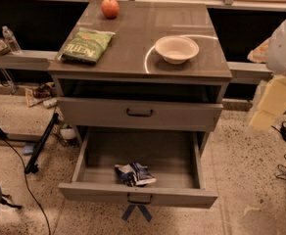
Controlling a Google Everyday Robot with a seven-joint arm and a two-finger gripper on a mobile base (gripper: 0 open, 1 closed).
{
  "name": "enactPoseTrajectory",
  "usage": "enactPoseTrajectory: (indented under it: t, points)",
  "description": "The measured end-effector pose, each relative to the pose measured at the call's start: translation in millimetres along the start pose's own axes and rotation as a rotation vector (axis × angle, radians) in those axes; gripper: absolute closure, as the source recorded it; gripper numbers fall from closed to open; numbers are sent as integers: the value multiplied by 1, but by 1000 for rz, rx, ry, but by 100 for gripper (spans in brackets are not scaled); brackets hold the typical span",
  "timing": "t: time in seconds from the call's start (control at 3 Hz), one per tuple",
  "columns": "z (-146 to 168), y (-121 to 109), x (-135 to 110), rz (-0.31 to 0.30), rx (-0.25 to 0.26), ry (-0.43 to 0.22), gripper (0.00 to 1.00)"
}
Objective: Pick blue chip bag from middle drawer and place on counter
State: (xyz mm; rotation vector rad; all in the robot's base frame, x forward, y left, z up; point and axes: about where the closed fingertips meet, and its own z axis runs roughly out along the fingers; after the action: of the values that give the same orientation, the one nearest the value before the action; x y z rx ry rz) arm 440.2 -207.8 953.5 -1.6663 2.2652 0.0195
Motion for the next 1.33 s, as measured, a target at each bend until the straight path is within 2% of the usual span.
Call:
enactPoseTrajectory:
  t: [0.67,1.0,1.33]
  points:
    - [77,24,-7,163,-95,-66,0]
    - [127,35,-25,262,-86,-76,0]
    - [156,33,-39,329,-41,-46,0]
